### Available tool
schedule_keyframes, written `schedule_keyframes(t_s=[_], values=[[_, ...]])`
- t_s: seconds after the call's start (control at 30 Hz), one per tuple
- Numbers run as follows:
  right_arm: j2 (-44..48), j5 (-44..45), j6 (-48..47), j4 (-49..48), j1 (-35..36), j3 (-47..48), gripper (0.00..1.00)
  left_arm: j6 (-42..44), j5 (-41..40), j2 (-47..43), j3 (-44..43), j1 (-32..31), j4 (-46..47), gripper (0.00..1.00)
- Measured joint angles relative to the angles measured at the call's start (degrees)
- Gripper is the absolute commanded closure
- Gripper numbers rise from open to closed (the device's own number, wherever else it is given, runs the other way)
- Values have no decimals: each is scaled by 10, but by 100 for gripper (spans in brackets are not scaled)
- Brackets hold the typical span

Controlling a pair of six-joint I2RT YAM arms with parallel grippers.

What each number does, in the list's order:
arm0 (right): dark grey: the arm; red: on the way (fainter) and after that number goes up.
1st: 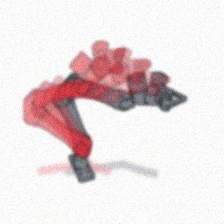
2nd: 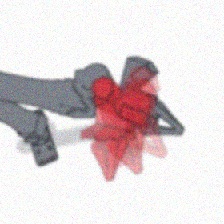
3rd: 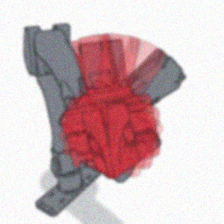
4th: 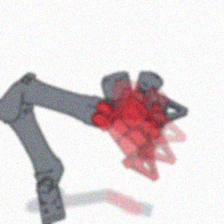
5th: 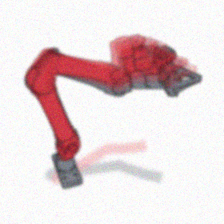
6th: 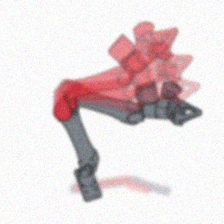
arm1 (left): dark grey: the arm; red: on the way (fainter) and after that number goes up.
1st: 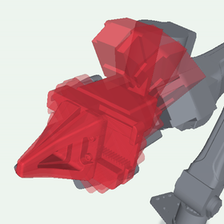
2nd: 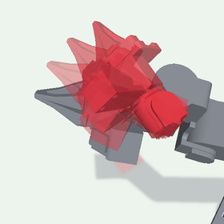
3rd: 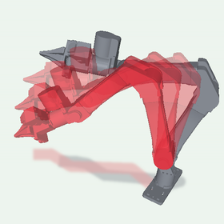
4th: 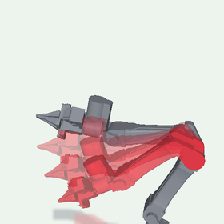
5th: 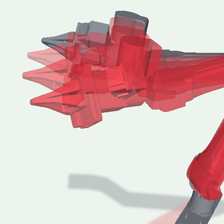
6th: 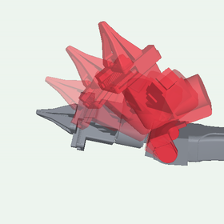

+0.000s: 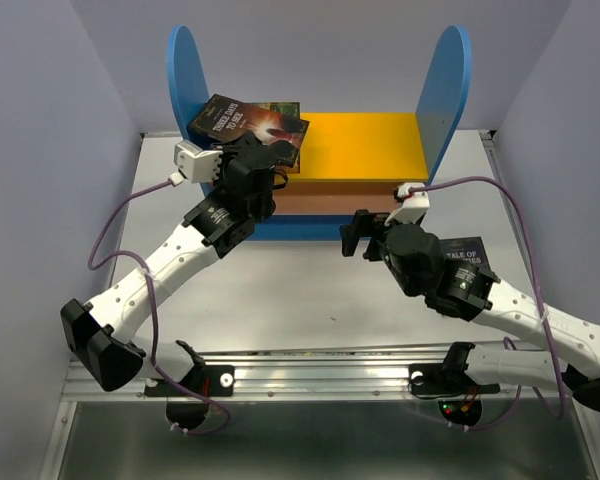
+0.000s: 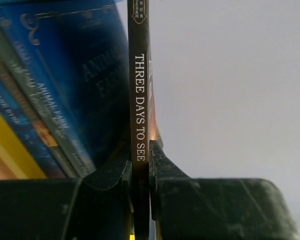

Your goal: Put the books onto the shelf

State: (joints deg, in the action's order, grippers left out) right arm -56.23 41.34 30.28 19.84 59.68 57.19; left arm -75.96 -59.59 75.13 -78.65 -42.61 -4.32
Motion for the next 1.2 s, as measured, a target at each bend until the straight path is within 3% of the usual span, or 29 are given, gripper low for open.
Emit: schedule_keyframes(t_s=[0.03,0.1,0.3,0.47,0.6,0.93,1.2], values=[[-4,5,-4,2,0,5,0,-19,-12,7,-2,-3,-20,71],[-17,23,-12,4,0,23,0,-44,-24,18,-11,-4,-55,43],[-101,30,-40,3,-13,107,0,-90,-21,33,-37,-4,-90,12],[-173,-24,-69,9,-86,181,0,-94,5,8,-27,-4,-88,1],[-236,-66,-98,7,-139,260,0,-66,39,-27,3,-4,-83,1],[-352,-164,-153,7,-192,390,0,27,140,-51,32,-4,-59,1],[-415,-183,-180,11,-196,455,0,64,203,-59,49,-4,-31,1]])
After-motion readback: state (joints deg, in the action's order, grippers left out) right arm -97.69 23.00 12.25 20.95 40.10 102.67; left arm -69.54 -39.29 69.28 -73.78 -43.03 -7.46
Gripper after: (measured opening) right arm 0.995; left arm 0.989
